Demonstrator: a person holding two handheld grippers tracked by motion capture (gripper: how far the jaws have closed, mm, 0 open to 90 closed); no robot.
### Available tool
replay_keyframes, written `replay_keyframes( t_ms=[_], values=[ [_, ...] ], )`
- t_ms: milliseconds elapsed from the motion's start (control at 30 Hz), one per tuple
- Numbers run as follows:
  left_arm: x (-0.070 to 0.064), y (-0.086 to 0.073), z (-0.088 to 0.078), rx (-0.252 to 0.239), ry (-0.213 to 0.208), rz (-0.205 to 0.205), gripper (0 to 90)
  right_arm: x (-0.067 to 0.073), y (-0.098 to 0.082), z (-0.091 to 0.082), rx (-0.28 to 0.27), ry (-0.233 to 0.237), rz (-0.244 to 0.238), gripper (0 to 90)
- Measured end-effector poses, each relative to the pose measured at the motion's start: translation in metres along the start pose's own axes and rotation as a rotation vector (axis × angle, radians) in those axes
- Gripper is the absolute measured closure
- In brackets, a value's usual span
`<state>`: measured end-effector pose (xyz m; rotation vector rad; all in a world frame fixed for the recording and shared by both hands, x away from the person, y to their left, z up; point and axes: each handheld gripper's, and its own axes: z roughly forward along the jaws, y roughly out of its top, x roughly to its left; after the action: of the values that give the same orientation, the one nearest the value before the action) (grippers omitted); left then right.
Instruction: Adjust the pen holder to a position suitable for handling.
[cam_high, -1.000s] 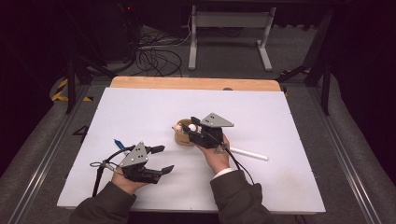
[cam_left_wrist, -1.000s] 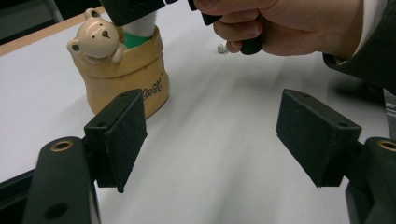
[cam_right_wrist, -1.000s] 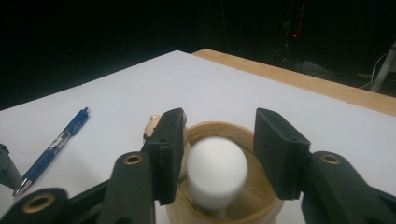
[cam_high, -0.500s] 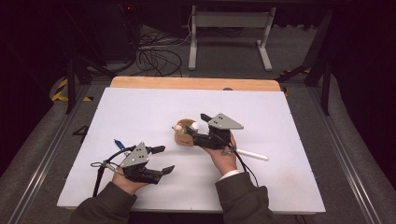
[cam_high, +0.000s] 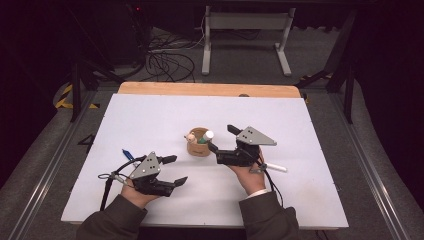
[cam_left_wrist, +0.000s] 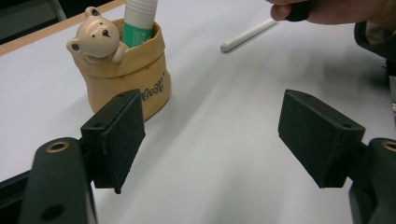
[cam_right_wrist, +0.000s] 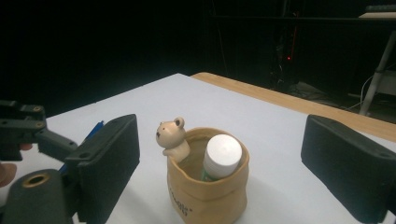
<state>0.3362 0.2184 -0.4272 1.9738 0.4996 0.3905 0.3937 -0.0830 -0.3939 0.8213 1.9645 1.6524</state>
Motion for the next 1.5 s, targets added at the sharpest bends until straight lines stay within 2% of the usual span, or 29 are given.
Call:
replay_keyframes(
  t_ms=[300, 867, 1133, 1367, 1500],
  values=[
    [0.0, 0.001, 0.002, 0.002, 0.0, 0.001, 22.4, -0.004, 0.003, -0.028, -0.039, -0.004, 0.021, 5.9],
    [-0.007, 0.008, 0.014, 0.011, -0.017, 0.016, 21.4, -0.017, -0.013, -0.08, -0.04, -0.04, 0.036, 0.2],
    [-0.013, 0.016, 0.026, 0.008, -0.032, 0.016, 20.9, -0.028, -0.019, -0.109, -0.05, -0.071, 0.05, 0.1],
    [-0.017, 0.025, 0.038, 0.018, -0.043, 0.028, 20.4, -0.035, -0.018, -0.122, -0.046, -0.081, 0.025, 0.2],
    [-0.019, 0.035, 0.044, 0.016, -0.054, 0.032, 20.0, -0.038, -0.016, -0.128, -0.061, -0.085, 0.023, 0.1]
  ],
)
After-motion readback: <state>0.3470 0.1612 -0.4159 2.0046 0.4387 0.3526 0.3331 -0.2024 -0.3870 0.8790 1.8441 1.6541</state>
